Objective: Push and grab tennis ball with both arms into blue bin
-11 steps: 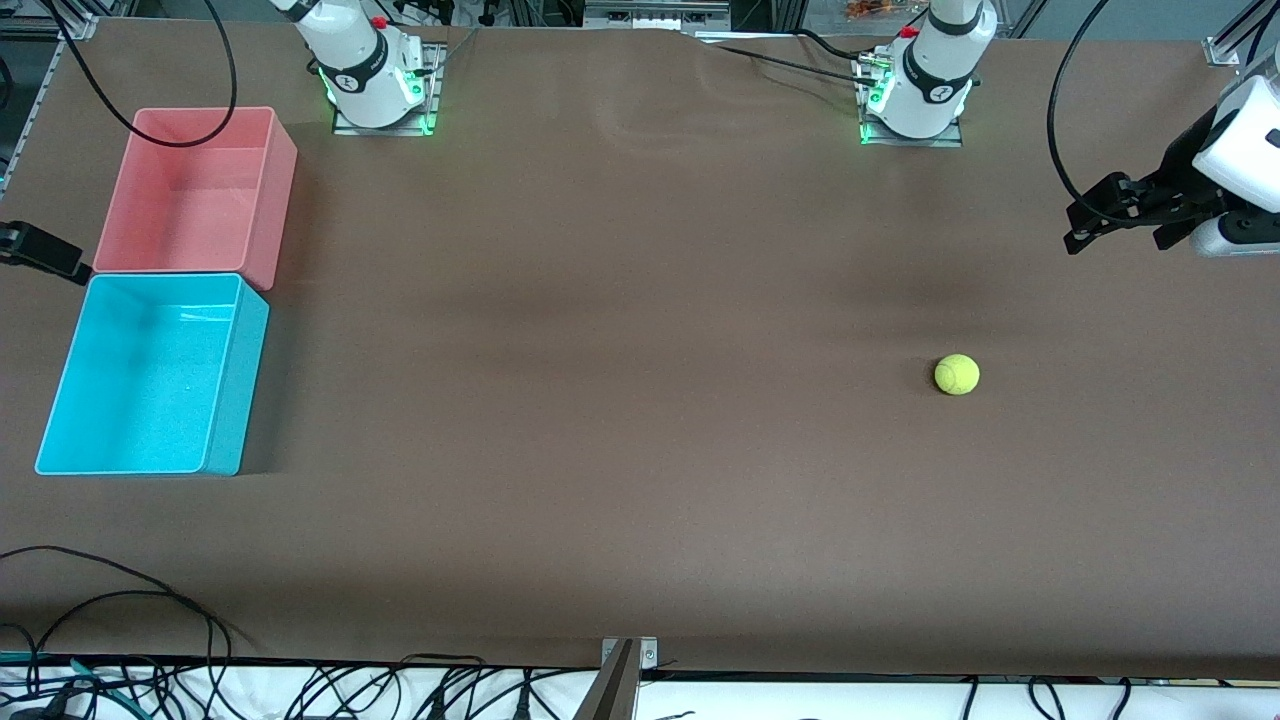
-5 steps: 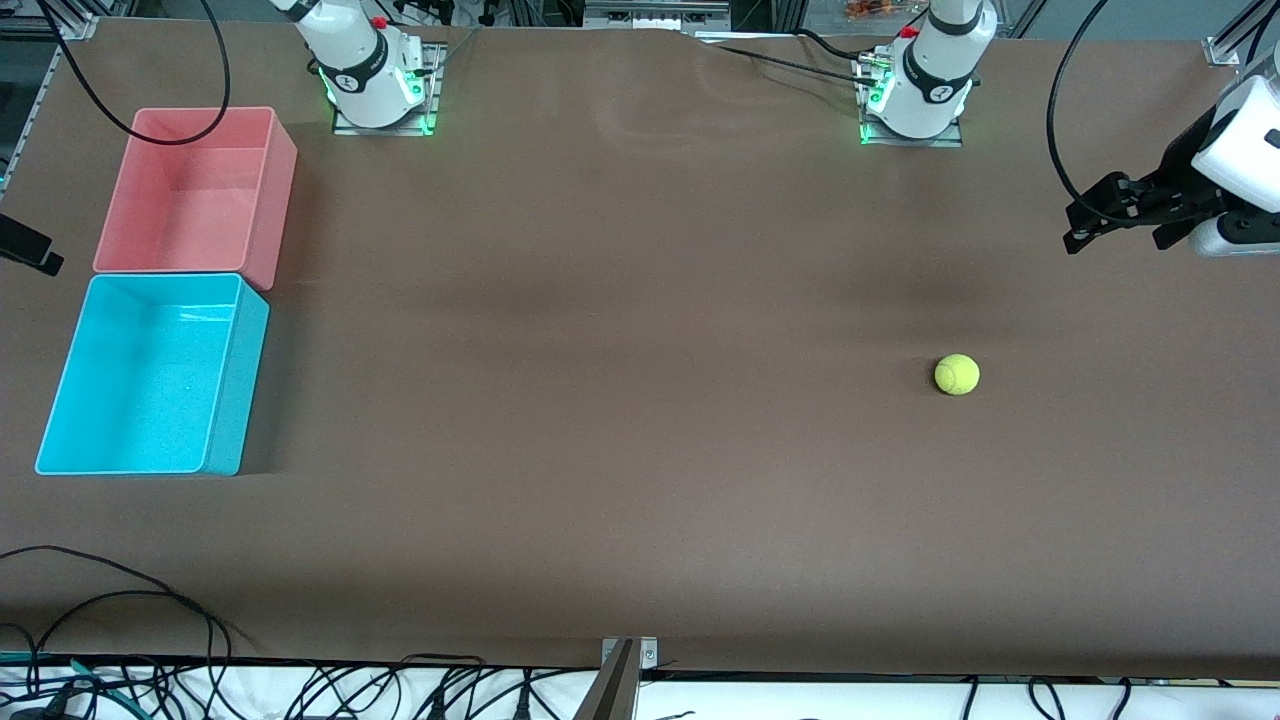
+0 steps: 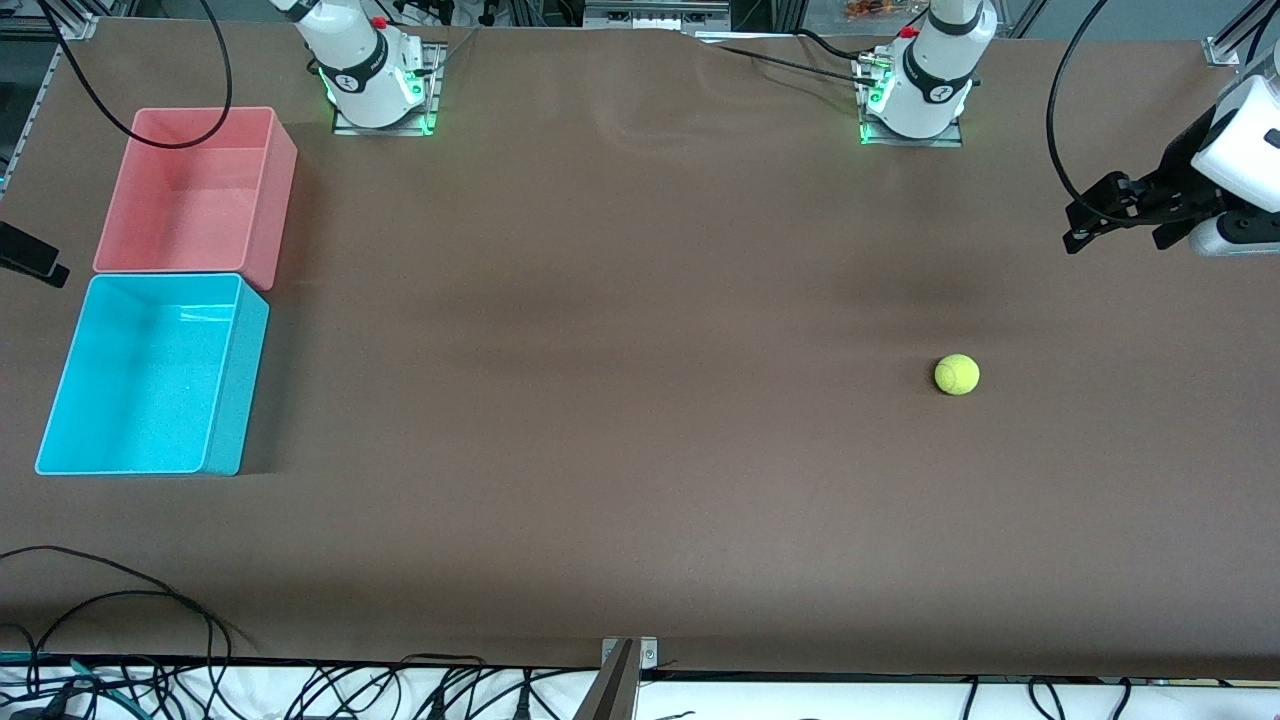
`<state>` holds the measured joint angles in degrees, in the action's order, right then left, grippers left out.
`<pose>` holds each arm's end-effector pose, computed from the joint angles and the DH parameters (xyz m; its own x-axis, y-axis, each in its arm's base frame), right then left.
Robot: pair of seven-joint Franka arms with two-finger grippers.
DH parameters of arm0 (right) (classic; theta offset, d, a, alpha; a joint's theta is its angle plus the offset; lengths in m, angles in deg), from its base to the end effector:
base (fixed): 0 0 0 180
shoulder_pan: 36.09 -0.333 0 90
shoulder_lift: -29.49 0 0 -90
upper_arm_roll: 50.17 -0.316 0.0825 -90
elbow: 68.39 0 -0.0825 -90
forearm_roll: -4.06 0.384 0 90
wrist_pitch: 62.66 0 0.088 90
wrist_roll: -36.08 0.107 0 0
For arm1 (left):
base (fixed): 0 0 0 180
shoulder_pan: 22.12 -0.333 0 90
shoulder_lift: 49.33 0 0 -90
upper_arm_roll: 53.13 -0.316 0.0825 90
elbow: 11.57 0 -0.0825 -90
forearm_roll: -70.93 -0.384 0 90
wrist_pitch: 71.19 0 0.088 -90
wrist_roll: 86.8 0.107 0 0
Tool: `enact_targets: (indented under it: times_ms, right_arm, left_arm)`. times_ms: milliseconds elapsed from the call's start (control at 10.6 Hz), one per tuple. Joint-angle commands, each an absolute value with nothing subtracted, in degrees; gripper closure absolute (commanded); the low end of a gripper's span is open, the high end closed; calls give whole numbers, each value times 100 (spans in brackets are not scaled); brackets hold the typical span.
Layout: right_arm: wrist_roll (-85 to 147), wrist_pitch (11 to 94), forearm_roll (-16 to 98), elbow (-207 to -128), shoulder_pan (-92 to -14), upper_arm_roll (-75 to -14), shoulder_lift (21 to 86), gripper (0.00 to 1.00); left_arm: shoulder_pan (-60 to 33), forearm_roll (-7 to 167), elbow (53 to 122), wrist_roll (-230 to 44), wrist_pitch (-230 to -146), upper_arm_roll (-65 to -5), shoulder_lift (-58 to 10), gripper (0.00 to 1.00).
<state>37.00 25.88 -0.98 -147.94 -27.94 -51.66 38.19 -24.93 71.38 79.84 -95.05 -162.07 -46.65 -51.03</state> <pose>0.5939 -0.0803 0.6209 0.9909 -0.1344 0.0065 -0.1345 -0.9874 0.0838 0.5457 -0.0368 0.6305 0.9966 0.0800 0.0194 0.0798 -0.9968 0.0074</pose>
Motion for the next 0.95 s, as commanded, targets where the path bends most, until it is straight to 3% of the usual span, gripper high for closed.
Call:
enact_targets:
  times_ms: [0, 852]
  right_arm:
    - [3283, 2558, -78, -14635, -2791, -5210, 3863, 0]
    - [3186, 2514, 63, -14731, -2607, -5114, 3863, 0]
  left_arm:
    - [-2475, 7049, 7781, -9524, -16058, -4645, -5013, 0]
    - [-2511, 7058, 7781, -9515, -16057, -4653, -5013, 0]
